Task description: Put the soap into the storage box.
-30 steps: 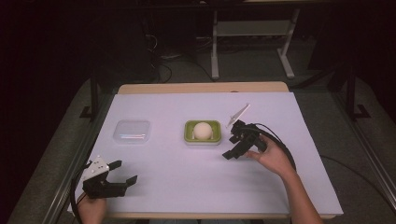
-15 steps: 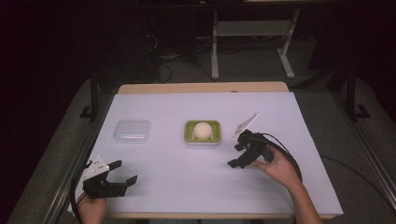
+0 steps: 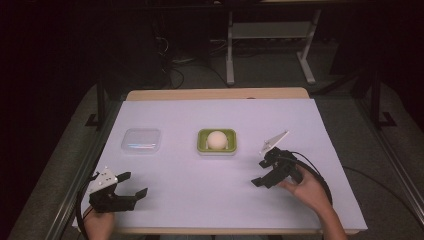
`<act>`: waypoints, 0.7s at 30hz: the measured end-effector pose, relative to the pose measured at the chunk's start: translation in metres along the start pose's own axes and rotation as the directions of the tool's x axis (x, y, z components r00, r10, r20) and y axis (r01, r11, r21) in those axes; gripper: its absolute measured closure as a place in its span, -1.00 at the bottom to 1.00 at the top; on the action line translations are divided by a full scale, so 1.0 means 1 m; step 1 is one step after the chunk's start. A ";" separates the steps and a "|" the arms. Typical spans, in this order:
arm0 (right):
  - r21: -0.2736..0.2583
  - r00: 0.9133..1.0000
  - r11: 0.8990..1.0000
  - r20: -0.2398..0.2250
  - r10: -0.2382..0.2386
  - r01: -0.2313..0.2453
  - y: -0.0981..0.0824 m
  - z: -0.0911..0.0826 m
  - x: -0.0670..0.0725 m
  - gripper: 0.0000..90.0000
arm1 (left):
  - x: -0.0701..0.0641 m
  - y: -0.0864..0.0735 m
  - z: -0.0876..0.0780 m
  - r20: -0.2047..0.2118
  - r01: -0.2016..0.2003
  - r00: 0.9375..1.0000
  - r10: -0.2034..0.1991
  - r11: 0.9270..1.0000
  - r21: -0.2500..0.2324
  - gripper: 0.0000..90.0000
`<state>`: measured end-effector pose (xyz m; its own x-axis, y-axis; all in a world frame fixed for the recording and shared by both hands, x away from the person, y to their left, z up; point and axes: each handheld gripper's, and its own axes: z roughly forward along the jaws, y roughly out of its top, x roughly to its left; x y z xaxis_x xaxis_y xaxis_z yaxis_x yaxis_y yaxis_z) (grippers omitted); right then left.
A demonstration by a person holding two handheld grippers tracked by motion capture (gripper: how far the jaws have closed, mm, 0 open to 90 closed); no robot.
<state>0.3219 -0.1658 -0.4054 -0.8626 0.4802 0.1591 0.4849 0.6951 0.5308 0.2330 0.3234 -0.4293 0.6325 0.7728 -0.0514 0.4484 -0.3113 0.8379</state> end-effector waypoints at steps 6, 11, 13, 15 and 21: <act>-0.005 1.000 1.000 -0.003 0.019 -0.019 -0.013 -0.001 0.003 -0.47 | 0.000 0.000 0.001 0.001 -0.003 1.000 0.003 1.000 0.006 -0.71; -0.011 1.000 1.000 -0.003 0.027 -0.027 -0.023 -0.001 0.004 -0.47 | -0.001 0.000 0.001 0.000 -0.004 1.000 0.004 1.000 0.005 -0.71; -0.011 0.999 0.999 -0.004 0.032 -0.032 -0.026 -0.001 0.005 -0.47 | 0.000 0.000 0.001 0.001 -0.005 1.000 0.005 1.000 0.006 -0.71; -0.012 0.999 0.999 -0.001 0.038 -0.038 -0.030 -0.002 0.006 -0.47 | 0.000 0.000 0.001 0.001 0.000 1.000 0.000 1.000 0.004 -0.71; -0.023 0.999 0.999 -0.004 0.042 -0.042 -0.040 -0.003 0.011 -0.47 | -0.001 0.000 0.002 0.004 0.005 1.000 -0.005 1.000 0.002 -0.71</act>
<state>0.2925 -0.1904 -0.4225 -0.8420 0.5070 0.1846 0.5174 0.6615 0.5429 0.2334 0.3211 -0.4303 0.6331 0.7719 -0.0576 0.4527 -0.3089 0.8364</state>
